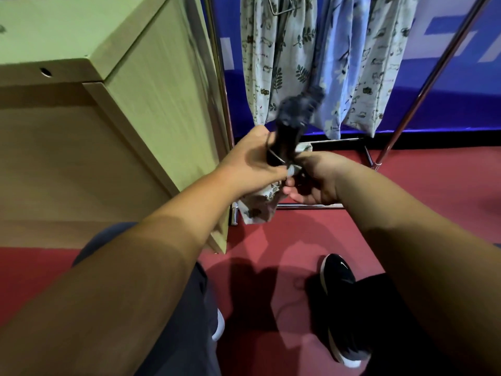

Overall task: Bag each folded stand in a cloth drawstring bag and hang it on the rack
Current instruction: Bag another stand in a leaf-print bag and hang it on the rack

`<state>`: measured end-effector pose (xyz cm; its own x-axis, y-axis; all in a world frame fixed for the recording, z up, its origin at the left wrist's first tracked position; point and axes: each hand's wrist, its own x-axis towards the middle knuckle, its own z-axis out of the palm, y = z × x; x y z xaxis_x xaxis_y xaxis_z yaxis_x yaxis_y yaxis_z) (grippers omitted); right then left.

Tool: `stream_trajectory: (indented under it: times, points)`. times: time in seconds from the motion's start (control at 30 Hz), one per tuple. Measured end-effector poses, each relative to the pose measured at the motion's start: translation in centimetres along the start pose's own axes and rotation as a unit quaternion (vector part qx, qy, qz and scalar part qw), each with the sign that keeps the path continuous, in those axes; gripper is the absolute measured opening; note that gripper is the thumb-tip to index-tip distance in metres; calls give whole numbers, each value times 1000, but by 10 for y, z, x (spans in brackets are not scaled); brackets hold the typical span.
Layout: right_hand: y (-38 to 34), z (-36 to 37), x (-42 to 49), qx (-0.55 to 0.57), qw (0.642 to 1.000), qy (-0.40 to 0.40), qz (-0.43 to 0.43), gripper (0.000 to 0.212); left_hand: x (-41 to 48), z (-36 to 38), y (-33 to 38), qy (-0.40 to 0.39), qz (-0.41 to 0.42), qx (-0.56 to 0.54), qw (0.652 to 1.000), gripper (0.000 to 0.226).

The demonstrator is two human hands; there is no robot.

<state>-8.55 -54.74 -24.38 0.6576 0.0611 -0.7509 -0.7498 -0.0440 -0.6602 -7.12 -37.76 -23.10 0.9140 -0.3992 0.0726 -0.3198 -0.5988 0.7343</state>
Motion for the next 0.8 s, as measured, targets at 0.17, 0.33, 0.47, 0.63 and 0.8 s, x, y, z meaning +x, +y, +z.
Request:
stream_trajectory:
  times: [0.17,0.33,0.47,0.63,0.8]
  points:
    - [-1,1,6,-67,995,48,-59,19,4,-12,2,-16,-138,-14,990,23]
    - [0,4,3,-70,991,32,-113,17,-2,-15,6,-46,-141,-69,986,26]
    - [-2,1,3,-62,986,31,-154,28,-4,-9,4,-85,-154,-36,984,19]
    - [-6,0,0,-70,971,49,-224,13,1,-6,-2,-79,-192,-13,978,15]
    - [-7,-4,-1,-65,963,77,-248,20,4,-16,-3,-71,-204,-13,976,32]
